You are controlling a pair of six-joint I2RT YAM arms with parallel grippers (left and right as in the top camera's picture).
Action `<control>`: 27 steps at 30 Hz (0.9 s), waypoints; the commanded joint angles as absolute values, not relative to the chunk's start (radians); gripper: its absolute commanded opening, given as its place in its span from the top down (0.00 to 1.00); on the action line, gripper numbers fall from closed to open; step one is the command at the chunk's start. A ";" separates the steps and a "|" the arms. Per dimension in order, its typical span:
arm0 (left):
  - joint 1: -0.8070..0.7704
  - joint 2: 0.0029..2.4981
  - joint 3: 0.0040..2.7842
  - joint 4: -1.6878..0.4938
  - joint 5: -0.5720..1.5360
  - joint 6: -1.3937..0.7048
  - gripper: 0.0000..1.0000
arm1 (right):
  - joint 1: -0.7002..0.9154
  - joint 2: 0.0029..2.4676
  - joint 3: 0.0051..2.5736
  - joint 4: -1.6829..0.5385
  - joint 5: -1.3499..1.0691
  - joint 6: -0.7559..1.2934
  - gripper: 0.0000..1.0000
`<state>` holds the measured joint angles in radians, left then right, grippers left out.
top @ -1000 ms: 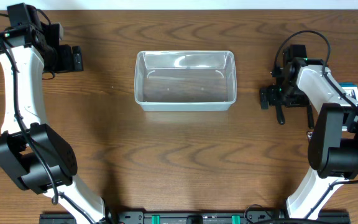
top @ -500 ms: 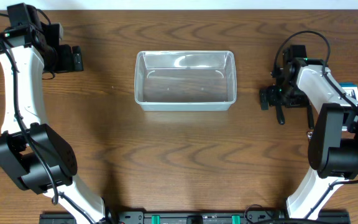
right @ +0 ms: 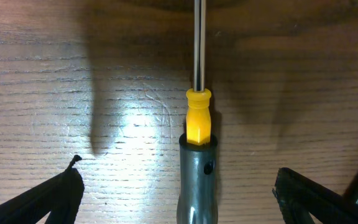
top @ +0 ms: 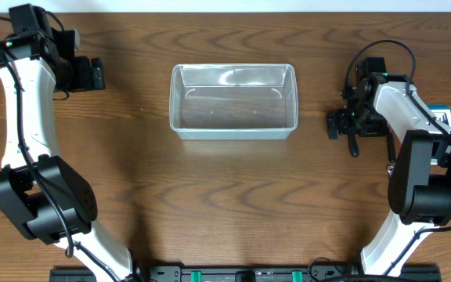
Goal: Pack container
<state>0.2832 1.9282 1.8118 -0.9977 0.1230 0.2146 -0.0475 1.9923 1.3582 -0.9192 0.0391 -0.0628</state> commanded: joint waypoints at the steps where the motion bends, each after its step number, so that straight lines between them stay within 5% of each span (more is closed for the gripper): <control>1: 0.286 1.935 1.804 -1.000 0.111 0.224 0.02 | -0.053 1.998 1.359 -0.920 0.030 -0.076 0.01; 27: 0.286 1.935 1.804 -1.001 0.111 0.224 0.02 | -0.060 1.998 1.354 -0.935 0.064 -0.076 0.01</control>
